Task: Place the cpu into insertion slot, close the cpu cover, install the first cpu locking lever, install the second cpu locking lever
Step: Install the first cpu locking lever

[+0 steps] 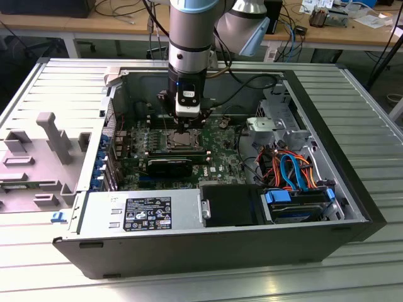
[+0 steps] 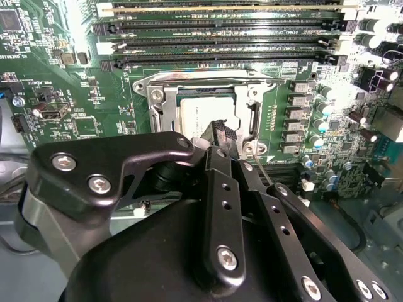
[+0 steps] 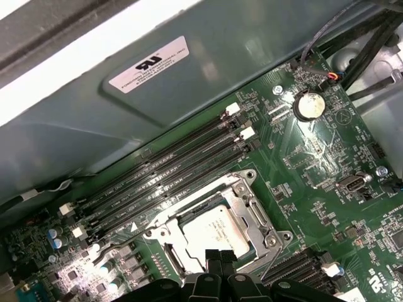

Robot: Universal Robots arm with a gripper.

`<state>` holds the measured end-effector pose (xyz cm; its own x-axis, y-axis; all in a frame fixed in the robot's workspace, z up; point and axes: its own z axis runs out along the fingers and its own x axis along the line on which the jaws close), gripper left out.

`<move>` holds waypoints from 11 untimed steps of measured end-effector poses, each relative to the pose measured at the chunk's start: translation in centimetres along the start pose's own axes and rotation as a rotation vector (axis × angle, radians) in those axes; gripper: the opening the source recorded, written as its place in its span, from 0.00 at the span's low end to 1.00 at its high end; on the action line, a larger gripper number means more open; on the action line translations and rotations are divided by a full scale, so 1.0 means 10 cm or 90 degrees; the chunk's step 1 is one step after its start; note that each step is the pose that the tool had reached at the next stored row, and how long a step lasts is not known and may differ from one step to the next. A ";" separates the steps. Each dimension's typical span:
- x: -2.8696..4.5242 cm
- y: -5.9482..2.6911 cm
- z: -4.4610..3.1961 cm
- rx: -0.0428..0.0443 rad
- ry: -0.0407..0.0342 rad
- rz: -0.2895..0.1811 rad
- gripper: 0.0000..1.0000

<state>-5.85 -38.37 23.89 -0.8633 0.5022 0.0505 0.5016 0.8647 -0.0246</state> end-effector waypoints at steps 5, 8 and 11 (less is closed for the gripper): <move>0.000 0.000 0.000 0.0003 -0.0001 -0.006 0.11; 0.000 0.000 0.000 0.0005 -0.0002 -0.009 0.11; 0.000 0.000 0.000 0.0006 -0.0003 -0.011 0.11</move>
<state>-5.85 -38.37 23.89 -0.8720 0.4869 0.0505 0.4863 0.8735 -0.0246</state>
